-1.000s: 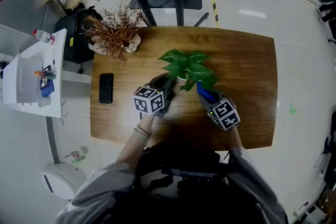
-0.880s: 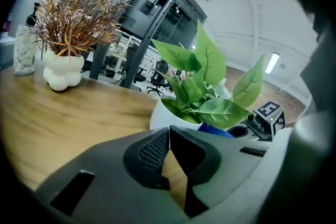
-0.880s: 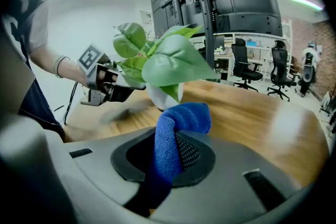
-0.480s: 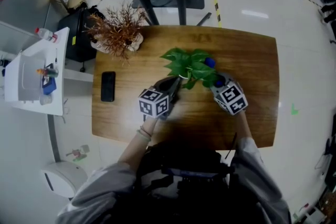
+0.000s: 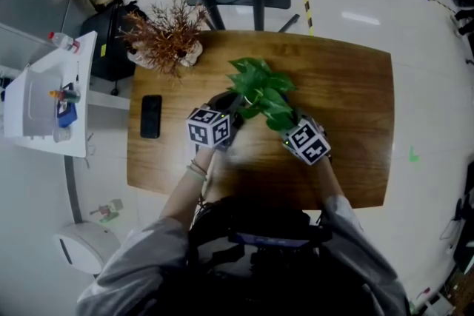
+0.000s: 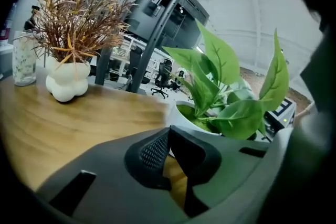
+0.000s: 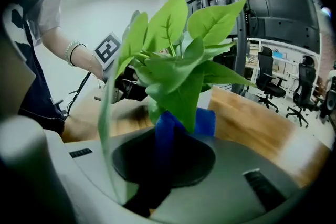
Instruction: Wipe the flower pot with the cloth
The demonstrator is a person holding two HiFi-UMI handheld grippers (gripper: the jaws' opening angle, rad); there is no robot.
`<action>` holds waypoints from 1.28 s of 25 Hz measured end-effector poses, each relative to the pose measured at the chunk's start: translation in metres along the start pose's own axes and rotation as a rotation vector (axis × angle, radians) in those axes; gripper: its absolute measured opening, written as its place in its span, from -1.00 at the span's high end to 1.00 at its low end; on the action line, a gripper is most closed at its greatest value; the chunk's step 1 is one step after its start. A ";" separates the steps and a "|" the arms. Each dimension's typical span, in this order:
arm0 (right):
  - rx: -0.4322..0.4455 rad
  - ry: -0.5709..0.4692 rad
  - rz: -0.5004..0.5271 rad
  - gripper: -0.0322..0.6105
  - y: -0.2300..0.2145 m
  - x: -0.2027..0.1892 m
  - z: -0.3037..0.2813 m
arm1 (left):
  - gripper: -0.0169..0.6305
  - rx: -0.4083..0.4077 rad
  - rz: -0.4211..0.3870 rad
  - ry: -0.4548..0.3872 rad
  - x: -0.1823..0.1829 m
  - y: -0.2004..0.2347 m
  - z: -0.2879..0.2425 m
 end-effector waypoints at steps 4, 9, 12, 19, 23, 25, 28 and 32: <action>0.039 0.007 0.001 0.74 0.016 0.001 -0.008 | 0.94 0.019 0.014 -0.017 0.006 0.012 -0.007; 0.035 0.016 -0.004 0.74 0.017 -0.007 0.004 | 0.94 0.001 -0.012 0.010 0.007 0.013 -0.007; -0.019 -0.001 -0.035 0.74 -0.004 -0.011 0.024 | 0.94 -0.008 -0.020 0.015 0.003 0.007 0.004; -0.097 -0.066 0.015 0.74 -0.059 0.019 0.040 | 0.94 -0.013 0.039 0.016 -0.019 -0.010 0.016; -0.038 -0.083 0.111 0.74 -0.061 0.047 0.031 | 0.94 -0.026 0.058 0.004 -0.018 -0.014 0.011; -0.010 -0.071 0.131 0.74 -0.058 0.050 0.023 | 0.94 -0.024 0.066 0.001 -0.018 -0.012 0.009; 0.011 -0.044 0.126 0.74 -0.051 0.044 0.015 | 0.94 -0.025 0.048 0.003 -0.014 -0.009 0.007; 0.024 -0.022 0.104 0.74 -0.041 0.031 0.008 | 0.94 -0.011 0.023 0.008 -0.008 0.002 0.001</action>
Point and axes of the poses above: the fingertips, and each gripper's own axes: z backward along the fingers, y to its left, x out of its top, the point moved 4 cm from there along z, backward along the fingers, and after that the axes turned 12 degrees about -z, right-handed, at the moved point
